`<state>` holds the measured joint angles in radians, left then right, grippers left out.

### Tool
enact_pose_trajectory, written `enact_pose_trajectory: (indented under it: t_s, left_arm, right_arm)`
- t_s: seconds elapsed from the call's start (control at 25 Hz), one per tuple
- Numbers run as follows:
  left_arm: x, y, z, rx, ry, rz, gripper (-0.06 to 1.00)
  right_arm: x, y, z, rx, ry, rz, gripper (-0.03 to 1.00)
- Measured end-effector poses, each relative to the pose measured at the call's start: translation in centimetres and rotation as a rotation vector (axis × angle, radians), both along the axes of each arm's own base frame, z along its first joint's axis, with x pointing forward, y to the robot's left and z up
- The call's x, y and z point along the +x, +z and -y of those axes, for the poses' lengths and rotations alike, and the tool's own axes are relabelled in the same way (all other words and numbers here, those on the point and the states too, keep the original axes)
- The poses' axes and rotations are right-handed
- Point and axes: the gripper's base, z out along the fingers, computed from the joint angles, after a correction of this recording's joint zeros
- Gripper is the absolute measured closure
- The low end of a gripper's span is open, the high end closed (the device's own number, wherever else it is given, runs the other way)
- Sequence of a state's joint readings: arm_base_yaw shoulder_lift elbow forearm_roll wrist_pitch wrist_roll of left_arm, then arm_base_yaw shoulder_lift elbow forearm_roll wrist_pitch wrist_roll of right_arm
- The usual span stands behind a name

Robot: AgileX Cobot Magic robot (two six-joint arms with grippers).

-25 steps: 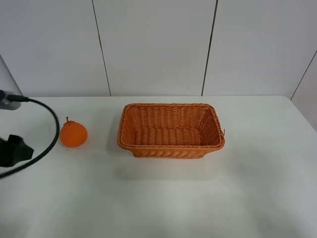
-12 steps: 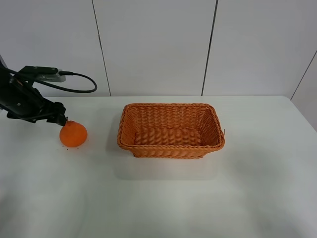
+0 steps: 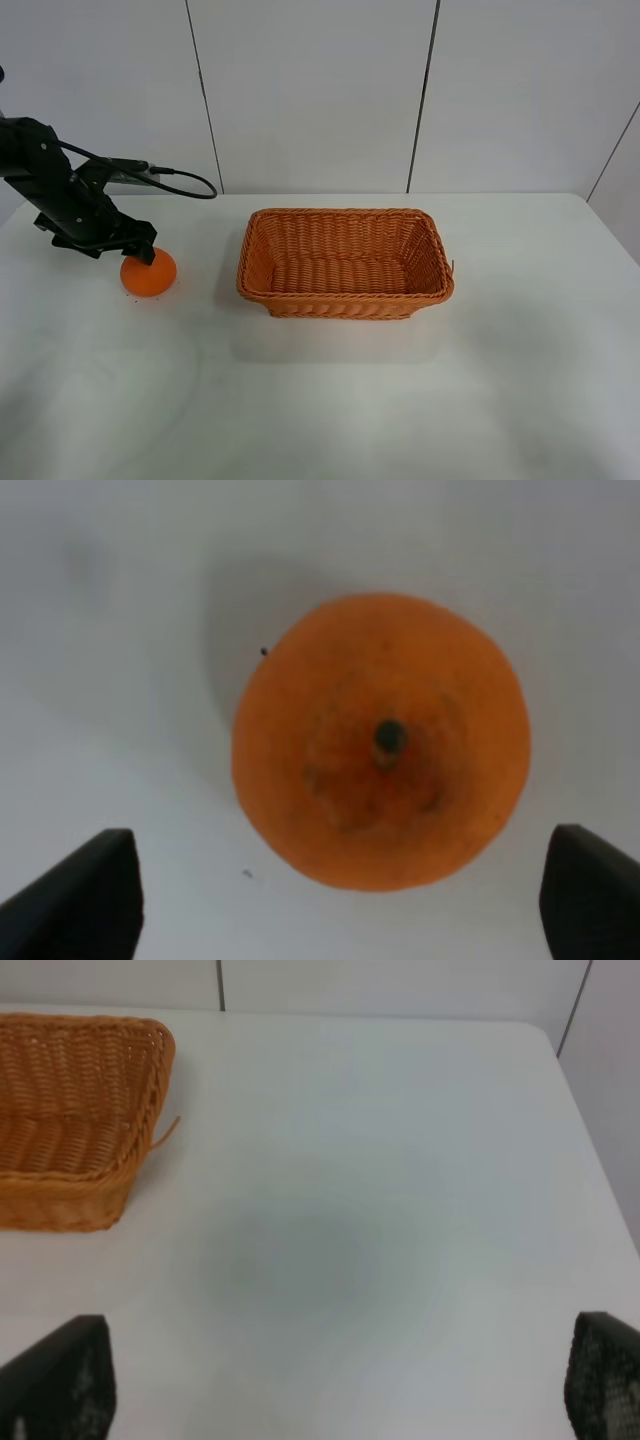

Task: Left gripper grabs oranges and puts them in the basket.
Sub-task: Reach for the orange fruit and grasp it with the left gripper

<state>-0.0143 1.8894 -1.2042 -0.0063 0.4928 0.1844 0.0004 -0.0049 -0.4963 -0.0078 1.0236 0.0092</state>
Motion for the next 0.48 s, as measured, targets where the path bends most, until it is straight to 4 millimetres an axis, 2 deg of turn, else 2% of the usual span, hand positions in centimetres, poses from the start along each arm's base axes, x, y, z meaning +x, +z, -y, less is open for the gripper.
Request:
enact_pose_trajectory:
  t_s: [0.24, 0.48]
  left_arm:
    - [0.6, -2.3, 0.1, 0.007, -0.021, -0.026, 0.04]
    - [1.1, -3.5, 1.7, 0.013, -0.074, -0.022, 0.04]
  right_arm:
    - [0.0, 0.0, 0.0, 0.0, 0.0, 0.0, 0.27]
    - [0.0, 0.0, 0.0, 0.0, 0.0, 0.0, 0.27]
